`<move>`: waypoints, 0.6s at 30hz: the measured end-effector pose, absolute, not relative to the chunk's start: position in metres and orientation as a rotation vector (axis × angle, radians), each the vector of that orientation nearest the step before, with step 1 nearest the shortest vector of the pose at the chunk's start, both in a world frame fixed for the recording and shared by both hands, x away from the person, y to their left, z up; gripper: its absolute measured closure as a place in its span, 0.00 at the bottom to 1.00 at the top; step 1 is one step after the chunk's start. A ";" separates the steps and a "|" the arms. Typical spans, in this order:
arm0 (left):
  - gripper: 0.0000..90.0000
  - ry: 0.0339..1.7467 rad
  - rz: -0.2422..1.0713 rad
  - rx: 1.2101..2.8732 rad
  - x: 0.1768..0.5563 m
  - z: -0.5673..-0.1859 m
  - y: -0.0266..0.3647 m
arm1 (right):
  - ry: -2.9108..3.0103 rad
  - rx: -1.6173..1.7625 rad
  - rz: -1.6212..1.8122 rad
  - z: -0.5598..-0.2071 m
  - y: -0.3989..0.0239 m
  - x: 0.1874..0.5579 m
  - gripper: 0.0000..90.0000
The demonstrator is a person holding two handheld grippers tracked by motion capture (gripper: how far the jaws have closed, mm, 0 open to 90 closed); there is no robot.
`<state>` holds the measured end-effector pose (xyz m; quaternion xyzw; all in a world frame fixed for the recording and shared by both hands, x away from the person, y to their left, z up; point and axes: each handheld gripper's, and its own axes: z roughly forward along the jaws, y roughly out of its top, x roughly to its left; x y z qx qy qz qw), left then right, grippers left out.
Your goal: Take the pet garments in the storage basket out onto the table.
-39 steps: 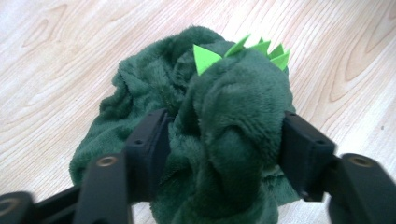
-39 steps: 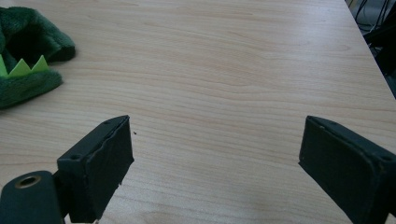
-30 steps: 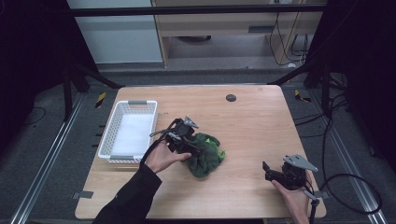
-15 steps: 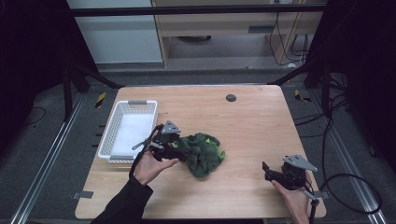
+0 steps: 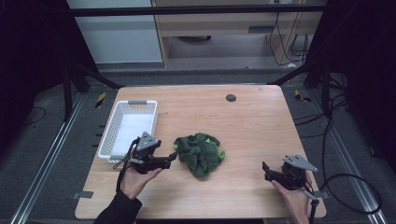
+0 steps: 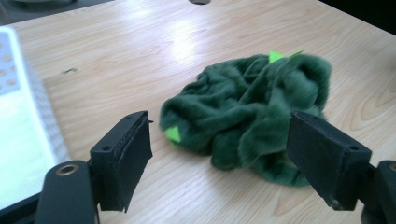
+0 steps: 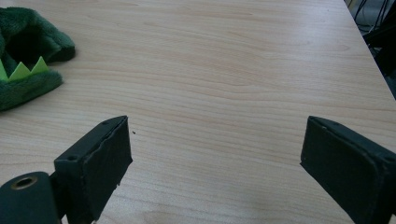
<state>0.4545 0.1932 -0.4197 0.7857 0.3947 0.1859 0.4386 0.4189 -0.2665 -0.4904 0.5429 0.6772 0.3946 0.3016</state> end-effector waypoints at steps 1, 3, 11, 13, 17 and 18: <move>0.24 0.984 0.463 1.947 0.452 -0.422 0.197 | 1.796 1.443 1.048 -0.490 -0.266 0.419 0.10; 0.25 0.986 0.469 1.934 0.446 -0.425 0.204 | 1.798 1.436 1.046 -0.490 -0.267 0.419 0.09; 0.25 1.014 0.470 1.866 0.426 -0.436 0.231 | 1.800 1.428 1.048 -0.490 -0.266 0.418 0.09; 0.25 1.021 0.472 1.866 0.423 -0.440 0.235 | 1.801 1.427 1.055 -0.490 -0.266 0.417 0.09; 0.26 1.037 0.479 1.869 0.418 -0.447 0.241 | 1.807 1.426 1.053 -0.490 -0.265 0.416 0.09; 0.26 1.045 0.481 1.872 0.417 -0.449 0.244 | 1.808 1.414 1.048 -0.490 -0.265 0.417 0.09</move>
